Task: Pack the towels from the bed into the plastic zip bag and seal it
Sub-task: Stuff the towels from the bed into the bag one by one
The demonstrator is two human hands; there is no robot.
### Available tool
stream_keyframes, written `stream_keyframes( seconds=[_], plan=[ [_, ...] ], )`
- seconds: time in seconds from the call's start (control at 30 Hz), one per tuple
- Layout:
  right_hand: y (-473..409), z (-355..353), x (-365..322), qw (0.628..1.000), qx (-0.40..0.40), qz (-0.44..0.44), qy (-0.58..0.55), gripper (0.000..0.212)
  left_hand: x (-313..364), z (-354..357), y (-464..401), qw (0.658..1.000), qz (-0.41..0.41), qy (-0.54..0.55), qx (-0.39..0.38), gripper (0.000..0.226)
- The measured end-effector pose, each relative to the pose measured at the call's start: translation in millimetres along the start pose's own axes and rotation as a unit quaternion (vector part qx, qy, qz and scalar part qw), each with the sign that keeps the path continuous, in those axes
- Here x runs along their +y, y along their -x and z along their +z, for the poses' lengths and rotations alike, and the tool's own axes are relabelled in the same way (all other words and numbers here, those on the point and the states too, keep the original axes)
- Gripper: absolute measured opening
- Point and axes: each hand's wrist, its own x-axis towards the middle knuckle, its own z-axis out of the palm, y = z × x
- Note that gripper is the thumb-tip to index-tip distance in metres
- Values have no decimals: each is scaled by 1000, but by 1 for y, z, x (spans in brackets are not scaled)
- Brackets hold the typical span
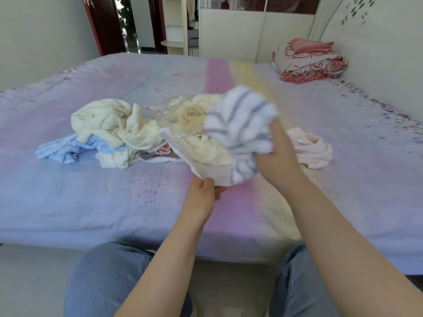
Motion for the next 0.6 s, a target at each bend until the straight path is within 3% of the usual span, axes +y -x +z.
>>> stream_keyframes(
  seconds=[0.03,0.1,0.2,0.3,0.4,0.5,0.53,0.6],
  plan=[
    [-4,13,10,991,-47,-7,128,32,-1,-2,0,1000,3,4,-1,45],
    [-5,35,34,932,-167,32,321,57,-1,-6,1,1000,8,4,-1,45],
    [-7,49,42,899,-290,158,287,98,-4,-10,1,1000,2,-14,-3,43],
    [-19,39,34,900,-335,190,204,116,-9,-12,1,1000,6,-17,6,42],
    [-20,23,18,890,-324,151,283,90,-11,-14,0,1000,4,-6,29,40],
    [-10,36,8,852,-339,91,388,27,-14,-10,0,999,2,-30,45,38],
    [-10,49,13,837,-365,73,402,15,-17,-8,1,998,2,-45,46,35],
    [-17,75,30,802,-405,69,433,18,-20,-3,4,997,10,-67,43,33]
  ],
)
